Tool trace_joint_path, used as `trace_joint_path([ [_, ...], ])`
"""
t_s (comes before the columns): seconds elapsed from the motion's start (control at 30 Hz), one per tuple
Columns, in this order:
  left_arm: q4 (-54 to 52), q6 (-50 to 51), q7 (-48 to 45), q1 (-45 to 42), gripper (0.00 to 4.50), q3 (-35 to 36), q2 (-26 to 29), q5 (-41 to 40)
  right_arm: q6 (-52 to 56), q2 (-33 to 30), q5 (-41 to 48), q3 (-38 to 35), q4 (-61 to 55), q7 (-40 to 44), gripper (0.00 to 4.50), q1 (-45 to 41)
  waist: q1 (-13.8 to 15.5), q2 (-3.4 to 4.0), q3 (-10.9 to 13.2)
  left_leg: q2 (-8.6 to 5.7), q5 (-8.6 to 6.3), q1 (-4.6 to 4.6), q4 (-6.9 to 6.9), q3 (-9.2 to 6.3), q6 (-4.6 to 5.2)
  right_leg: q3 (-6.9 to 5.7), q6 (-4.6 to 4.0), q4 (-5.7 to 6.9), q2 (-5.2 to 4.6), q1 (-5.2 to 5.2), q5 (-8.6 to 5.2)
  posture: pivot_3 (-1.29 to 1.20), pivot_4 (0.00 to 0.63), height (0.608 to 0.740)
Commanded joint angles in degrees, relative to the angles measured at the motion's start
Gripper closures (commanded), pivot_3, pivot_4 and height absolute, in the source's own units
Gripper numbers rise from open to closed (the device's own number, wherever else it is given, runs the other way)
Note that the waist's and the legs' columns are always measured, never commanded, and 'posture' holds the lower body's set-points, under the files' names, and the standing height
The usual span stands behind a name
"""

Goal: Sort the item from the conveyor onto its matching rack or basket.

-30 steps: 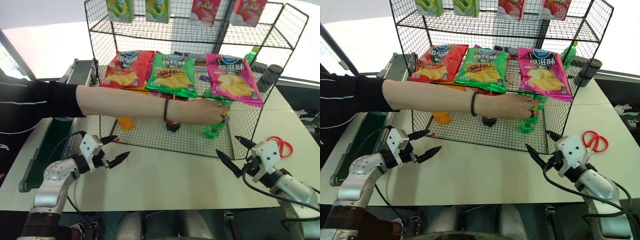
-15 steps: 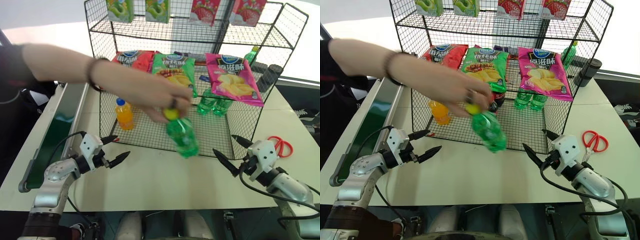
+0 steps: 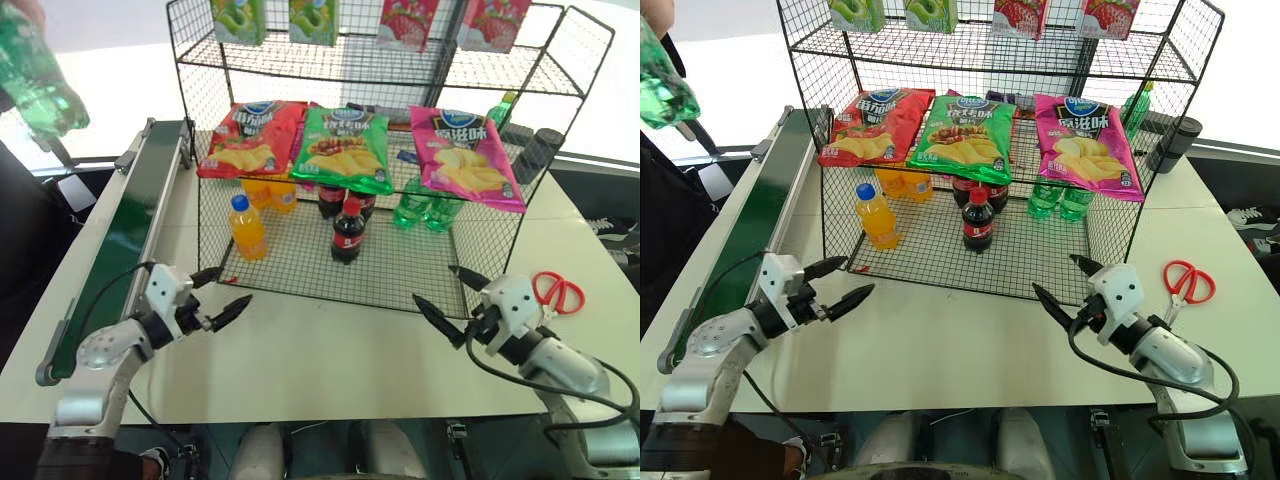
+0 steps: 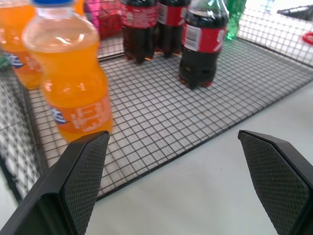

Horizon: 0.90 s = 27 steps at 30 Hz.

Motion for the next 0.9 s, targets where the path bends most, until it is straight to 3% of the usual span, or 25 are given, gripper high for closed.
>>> trace_joint_path([
  [0.03, -4.84, 3.88, 2.49, 1.35, 0.00, 5.84, 0.18, -5.78, 0.49, 0.72, 1.29, 1.23, -0.59, 0.65, 0.02, -1.63, -0.05, 0.00, 0.00, 0.00, 0.00, 0.00, 0.00, 0.00, 0.00, 0.00, 0.00, 0.00, -0.01, 0.00, 0.00, 0.00, 0.150, 0.740],
  [0.23, -2.23, 4.88, 12.00, 2.53, 0.00, 14.15, -2.16, -6.26, 1.60, 1.79, 1.32, 5.24, -0.02, 1.55, 0.02, -5.47, -0.03, -0.02, 0.01, 0.01, 0.00, 0.01, -0.01, -0.02, 0.00, 0.00, 0.00, 0.00, -0.01, 0.00, 0.00, 0.00, 0.150, 0.740],
  [0.43, 6.39, -0.45, 25.41, -1.86, 0.00, 19.54, -5.14, 0.03, 2.28, 3.70, 0.95, 8.53, -0.72, 1.32, 0.02, -7.48, 0.16, -0.21, -0.07, -0.04, 0.00, -0.01, 0.01, -0.02, 0.00, -0.01, 0.10, -0.01, 0.05, 0.01, 0.06, 0.00, 0.150, 0.740],
  [0.67, 13.11, -0.04, 35.31, -7.90, 0.00, 15.25, -3.49, 10.84, 3.39, 5.89, -0.12, 12.69, -1.99, 0.17, 0.02, -7.89, 0.07, -0.29, -0.08, -0.03, 0.00, 0.00, 0.00, -0.02, 0.00, -0.02, 0.13, 0.01, 0.04, 0.00, 0.07, 0.00, 0.150, 0.740],
  [0.9, 16.64, -6.52, 39.90, -11.39, 0.00, 17.05, -7.29, 12.08, 6.83, 8.51, -0.17, 17.77, -5.63, -1.68, 0.02, -8.62, -0.06, -0.31, -0.09, 0.00, 0.00, -0.02, -0.02, 0.00, -0.02, -0.01, 0.14, 0.02, -0.07, -0.05, 0.08, 0.00, 0.150, 0.740],
])
